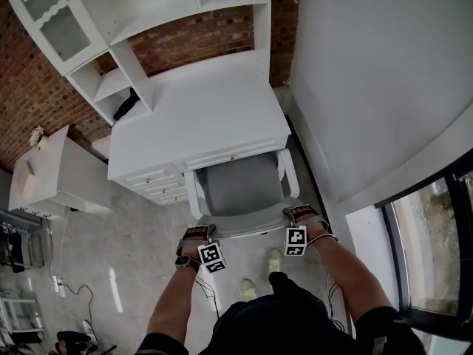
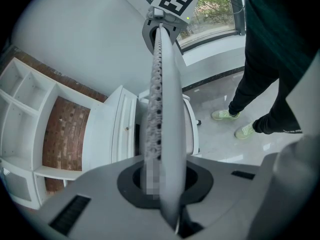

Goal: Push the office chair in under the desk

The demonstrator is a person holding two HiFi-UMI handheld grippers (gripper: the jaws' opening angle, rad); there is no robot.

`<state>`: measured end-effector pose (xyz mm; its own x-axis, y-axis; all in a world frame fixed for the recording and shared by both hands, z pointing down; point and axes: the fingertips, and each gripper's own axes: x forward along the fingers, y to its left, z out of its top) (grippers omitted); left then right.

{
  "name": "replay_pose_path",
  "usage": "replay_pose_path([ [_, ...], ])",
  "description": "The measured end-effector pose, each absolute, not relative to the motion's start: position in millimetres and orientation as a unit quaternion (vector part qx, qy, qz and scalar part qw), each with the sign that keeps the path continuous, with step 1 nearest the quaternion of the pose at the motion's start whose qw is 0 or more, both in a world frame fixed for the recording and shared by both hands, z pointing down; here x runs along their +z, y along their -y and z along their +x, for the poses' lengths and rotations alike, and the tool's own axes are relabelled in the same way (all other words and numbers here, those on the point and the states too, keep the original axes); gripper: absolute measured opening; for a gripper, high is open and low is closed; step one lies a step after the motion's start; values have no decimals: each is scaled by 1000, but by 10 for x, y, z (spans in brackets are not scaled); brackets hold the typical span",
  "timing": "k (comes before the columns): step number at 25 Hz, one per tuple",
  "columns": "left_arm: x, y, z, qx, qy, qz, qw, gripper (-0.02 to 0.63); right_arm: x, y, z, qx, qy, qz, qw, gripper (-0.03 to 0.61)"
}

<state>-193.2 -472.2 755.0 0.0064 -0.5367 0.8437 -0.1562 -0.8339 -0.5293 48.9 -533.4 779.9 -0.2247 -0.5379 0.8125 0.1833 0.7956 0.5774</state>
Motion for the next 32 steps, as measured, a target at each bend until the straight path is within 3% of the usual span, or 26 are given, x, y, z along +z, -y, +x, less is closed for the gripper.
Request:
replay_pose_path([
  [13, 7542, 4762, -1898, -654, -254, -699, 137, 29, 7837, 5359, 509, -287, 728, 120, 611, 83],
  [25, 7363, 4651, -1846, -619, -260, -731, 123, 100, 7588, 5330, 519, -259, 730, 141, 617, 178],
  [32, 6953, 4458, -1793, -570, -272, -771, 79, 129, 7265, 5064, 496, -230, 753, 181, 589, 178],
])
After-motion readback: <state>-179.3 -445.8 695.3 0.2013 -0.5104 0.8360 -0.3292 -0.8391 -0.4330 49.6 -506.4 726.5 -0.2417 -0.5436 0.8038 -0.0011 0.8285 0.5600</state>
